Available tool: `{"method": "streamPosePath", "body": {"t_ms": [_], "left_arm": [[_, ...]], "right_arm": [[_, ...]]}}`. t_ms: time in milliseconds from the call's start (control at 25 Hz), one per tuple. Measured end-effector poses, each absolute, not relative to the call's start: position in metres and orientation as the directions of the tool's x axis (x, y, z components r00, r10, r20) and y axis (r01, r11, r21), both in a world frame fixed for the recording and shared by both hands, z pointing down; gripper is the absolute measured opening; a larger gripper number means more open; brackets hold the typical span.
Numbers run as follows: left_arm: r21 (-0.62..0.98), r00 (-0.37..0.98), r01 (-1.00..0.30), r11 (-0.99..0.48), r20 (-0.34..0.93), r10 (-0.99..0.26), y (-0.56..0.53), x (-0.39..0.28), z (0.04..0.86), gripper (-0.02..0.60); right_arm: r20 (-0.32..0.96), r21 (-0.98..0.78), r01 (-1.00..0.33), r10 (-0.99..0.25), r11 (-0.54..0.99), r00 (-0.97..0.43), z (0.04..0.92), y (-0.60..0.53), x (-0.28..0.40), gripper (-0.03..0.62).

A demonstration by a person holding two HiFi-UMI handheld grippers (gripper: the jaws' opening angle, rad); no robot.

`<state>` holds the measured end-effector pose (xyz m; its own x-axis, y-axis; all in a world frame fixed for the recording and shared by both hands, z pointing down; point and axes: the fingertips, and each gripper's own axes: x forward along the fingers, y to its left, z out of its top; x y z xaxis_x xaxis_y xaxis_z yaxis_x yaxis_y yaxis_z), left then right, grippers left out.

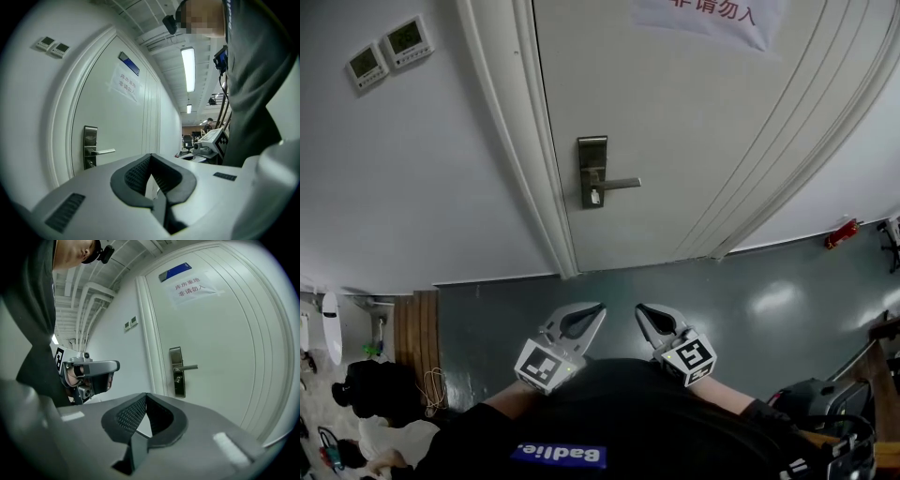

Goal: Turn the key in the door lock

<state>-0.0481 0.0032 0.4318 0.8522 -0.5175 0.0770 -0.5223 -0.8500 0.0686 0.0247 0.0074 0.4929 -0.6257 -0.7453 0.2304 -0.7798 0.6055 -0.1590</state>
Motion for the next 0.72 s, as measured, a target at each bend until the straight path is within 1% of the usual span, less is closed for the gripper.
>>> {"method": "streamPosePath", "body": {"t_ms": [240,360,560,720], "left_arm": [[0.025,0.875,-0.480,-0.877,0.085,-0.476,-0.067,-0.065,0.429,0.006],[0.040,0.869,-0.490,-0.871,0.102,-0.485,-0.093,-0.065,0.436,0.006],[-0.005,0.827,-0.550,-0.835,0.141,-0.545,-0.127,-0.049,0.448,0.006],[-0.096,0.757,-0.619,-0.779,0.190,-0.625,-0.157,-0.037,0.458,0.006]], "right_arm": [[0.243,-0.145,-0.805,-0.768,0.575,-0.593,0.489,-0.053,-0.006,0.003],[0.257,-0.156,-0.808,-0.766,0.569,-0.589,0.494,-0.070,-0.005,0.003],[0.255,-0.151,-0.795,-0.753,0.588,-0.606,0.491,-0.096,0.014,0.003],[0.246,-0.140,-0.779,-0.741,0.611,-0.625,0.487,-0.111,0.035,0.003]]}}
